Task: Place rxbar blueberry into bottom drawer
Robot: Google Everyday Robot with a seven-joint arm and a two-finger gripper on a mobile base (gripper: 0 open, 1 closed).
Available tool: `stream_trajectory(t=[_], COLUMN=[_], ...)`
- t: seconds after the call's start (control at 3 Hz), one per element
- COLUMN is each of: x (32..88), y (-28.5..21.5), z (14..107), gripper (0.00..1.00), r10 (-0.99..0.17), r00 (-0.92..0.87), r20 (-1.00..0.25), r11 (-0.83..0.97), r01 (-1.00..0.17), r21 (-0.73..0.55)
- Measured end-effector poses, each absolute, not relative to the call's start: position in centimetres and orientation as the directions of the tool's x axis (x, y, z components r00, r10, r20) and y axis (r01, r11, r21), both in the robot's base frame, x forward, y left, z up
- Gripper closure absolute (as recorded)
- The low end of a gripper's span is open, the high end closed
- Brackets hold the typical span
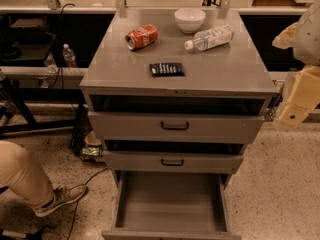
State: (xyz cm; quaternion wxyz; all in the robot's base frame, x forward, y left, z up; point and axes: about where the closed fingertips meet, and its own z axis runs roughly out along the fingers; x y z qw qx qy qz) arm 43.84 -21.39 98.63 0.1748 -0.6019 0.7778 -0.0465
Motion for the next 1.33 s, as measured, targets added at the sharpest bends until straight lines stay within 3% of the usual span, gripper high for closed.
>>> stream_trajectory(t=[0.67,1.33], x=[44.5,54.8], y=[-21.1,-16.9], z=[98.7,97.3], gripper=[0.0,0.0], r10=[-0.945,-0.881], r00=[-0.194,-0.068], r20=[-0.264,-0.467], r11=[0.267,0.198], r01=[-0.923,-0.952], r21=[-0.276,-0.235])
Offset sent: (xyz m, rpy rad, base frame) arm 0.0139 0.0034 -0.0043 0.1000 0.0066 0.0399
